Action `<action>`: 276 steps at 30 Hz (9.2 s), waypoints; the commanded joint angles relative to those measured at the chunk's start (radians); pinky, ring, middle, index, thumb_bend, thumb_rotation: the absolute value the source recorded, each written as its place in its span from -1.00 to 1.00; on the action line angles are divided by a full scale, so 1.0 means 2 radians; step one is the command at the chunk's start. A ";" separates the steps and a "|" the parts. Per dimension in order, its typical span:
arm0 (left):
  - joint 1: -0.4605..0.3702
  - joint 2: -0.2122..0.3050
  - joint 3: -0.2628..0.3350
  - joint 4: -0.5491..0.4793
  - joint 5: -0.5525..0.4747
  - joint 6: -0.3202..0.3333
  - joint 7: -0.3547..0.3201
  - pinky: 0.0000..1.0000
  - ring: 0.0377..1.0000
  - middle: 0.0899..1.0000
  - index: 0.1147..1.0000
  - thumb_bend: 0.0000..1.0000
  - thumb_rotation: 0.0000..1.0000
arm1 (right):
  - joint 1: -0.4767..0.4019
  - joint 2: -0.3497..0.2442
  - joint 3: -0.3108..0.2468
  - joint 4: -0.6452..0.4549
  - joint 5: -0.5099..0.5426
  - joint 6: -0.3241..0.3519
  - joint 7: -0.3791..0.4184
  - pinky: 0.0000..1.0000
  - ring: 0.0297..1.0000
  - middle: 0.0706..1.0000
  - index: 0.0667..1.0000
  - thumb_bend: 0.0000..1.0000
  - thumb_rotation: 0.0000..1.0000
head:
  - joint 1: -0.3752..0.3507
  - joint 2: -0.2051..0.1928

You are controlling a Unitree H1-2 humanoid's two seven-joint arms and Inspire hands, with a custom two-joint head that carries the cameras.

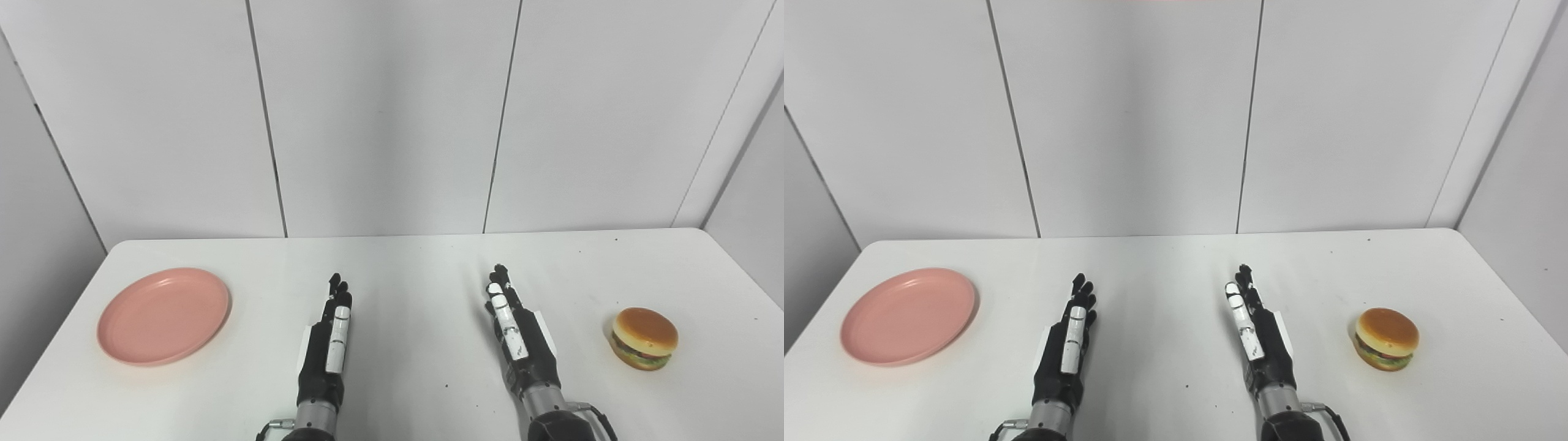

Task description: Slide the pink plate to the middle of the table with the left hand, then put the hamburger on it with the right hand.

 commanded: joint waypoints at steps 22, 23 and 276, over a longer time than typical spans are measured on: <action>0.020 0.008 0.004 0.019 0.007 -0.014 0.006 1.00 1.00 1.00 1.00 0.28 1.00 | -0.018 0.001 -0.002 -0.009 0.002 -0.024 0.002 1.00 1.00 1.00 1.00 0.19 0.71 | 0.000 0.000; 0.020 0.008 0.004 0.018 0.006 -0.014 0.005 1.00 1.00 1.00 1.00 0.28 1.00 | -0.018 0.001 -0.002 -0.010 0.002 -0.023 0.002 1.00 1.00 1.00 1.00 0.19 0.71 | 0.000 0.000; 0.000 0.021 0.038 0.087 -0.076 -0.074 -0.045 1.00 0.96 0.98 0.99 0.41 1.00 | -0.018 -0.319 0.016 -0.144 -0.412 0.180 0.125 1.00 0.89 0.78 0.71 0.90 -0.19 | -0.111 -0.030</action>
